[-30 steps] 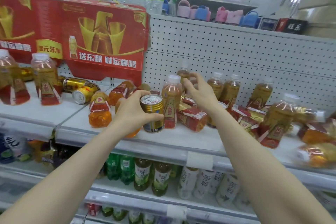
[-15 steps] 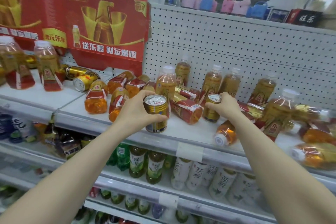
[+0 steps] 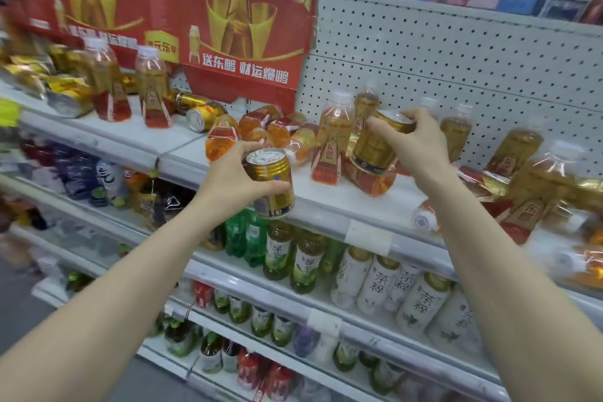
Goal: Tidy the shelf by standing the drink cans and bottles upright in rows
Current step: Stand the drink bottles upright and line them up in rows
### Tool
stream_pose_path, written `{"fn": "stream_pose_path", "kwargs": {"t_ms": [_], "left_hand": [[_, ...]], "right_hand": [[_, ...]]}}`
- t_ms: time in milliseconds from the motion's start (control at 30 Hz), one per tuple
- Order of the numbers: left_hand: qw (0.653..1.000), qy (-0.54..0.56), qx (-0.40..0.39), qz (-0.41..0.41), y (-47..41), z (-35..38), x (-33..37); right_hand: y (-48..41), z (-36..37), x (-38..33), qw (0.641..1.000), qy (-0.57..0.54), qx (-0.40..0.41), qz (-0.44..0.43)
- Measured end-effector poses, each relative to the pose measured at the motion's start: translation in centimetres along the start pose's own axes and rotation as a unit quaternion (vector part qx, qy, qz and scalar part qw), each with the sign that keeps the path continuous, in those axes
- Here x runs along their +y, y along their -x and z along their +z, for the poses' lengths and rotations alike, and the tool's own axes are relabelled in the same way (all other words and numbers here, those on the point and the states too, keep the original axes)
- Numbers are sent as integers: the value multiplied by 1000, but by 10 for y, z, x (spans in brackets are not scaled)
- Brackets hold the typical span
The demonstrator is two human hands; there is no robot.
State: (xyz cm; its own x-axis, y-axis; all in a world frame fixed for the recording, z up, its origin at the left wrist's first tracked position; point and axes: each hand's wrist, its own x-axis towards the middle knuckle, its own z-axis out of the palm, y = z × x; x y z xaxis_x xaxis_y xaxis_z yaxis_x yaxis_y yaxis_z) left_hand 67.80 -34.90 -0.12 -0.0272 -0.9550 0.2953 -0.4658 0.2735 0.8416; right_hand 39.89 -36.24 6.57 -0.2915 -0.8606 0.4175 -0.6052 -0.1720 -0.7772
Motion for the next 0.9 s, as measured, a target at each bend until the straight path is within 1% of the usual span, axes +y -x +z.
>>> {"fn": "stream_pose_path", "kwargs": {"t_ms": [133,233,500,633,767,900], "left_hand": [[1000,-7,24,-2,13,-42,-18],[999,-23,41,-12,22,-87,-39],[992,-66,81,-71,50,-253,-126],[985,-90,115,-92,54,-332,-167],[979,-93,151,-103,49,-391,-203],[974,-94,178,-105,29,-435,-239]], "right_hand": [[28,41,-37,999,-1,-32,-39],[45,88,-65,996,2,-69,-58],[92,260,-162,985,-37,-143,-92],[109,340,-210,978,-59,-172,-100],[112,408,-252,970,-80,-200,-114],[103,471,-285,963,-102,-215,-125]]}}
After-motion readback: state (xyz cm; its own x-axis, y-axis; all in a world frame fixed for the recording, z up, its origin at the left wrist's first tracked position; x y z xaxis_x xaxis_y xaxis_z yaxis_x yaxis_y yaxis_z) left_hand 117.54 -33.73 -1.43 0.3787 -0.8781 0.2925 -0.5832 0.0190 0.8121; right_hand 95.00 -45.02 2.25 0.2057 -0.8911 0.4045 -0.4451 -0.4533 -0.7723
